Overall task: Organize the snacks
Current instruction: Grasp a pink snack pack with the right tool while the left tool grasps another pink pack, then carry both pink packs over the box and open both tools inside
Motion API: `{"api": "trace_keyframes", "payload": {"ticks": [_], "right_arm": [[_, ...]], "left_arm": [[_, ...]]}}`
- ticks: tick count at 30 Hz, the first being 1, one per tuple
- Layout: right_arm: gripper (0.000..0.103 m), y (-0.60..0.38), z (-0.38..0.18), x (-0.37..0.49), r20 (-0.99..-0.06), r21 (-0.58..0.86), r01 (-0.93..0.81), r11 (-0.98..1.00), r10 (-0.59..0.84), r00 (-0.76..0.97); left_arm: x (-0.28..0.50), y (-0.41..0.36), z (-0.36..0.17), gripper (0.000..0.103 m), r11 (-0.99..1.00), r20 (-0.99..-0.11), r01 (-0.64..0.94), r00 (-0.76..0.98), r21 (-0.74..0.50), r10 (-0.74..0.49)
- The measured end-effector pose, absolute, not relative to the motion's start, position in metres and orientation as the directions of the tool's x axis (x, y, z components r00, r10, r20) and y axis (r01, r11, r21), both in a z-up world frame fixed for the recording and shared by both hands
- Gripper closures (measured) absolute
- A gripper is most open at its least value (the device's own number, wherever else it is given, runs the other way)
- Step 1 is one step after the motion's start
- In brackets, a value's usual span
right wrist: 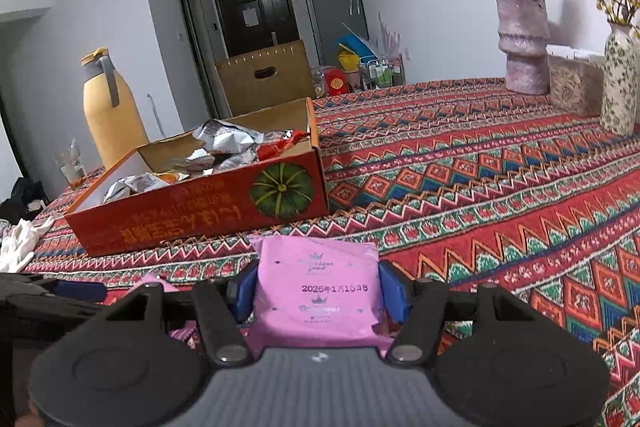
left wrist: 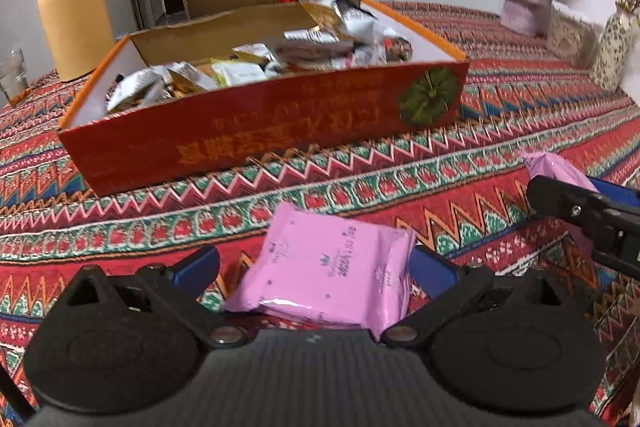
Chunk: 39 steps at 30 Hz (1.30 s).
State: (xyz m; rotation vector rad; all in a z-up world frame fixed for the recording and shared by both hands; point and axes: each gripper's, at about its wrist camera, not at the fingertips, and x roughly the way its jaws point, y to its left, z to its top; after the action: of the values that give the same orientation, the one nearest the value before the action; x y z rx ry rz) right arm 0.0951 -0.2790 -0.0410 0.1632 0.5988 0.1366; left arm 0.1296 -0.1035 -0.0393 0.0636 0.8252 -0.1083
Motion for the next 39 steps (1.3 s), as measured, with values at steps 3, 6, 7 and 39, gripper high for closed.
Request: {"api": "trace_keyframes", "payload": {"ticks": [3,6,7,39], "right_arm": [[0.042,-0.281,-0.044,0.094,-0.551,0.205,-0.083,0.975,0.185,0.814],[0.042,-0.281,-0.046,0.093,-0.55,0.216,-0.087,0.973,0.194,0.812],[0.042,-0.282,-0.046,0.092,-0.549,0.218,-0.088,0.972,0.197,0.812],[0.042,-0.274,-0.049,0.09,-0.556,0.227,-0.092,0.969,0.207,0.805]], "left_arm": [[0.133,-0.104,-0.046,0.0,0.993,-0.756,0.119,0.65,0.009,-0.071],[0.135,-0.102,-0.048,0.0,0.993,-0.757,0.115,0.648,-0.01,-0.083],[0.135,-0.102,-0.048,0.0,0.993,-0.757,0.115,0.648,-0.012,-0.084],[0.117,-0.102,-0.036,0.035,0.987,-0.698,0.153,0.703,-0.04,-0.137]]}}
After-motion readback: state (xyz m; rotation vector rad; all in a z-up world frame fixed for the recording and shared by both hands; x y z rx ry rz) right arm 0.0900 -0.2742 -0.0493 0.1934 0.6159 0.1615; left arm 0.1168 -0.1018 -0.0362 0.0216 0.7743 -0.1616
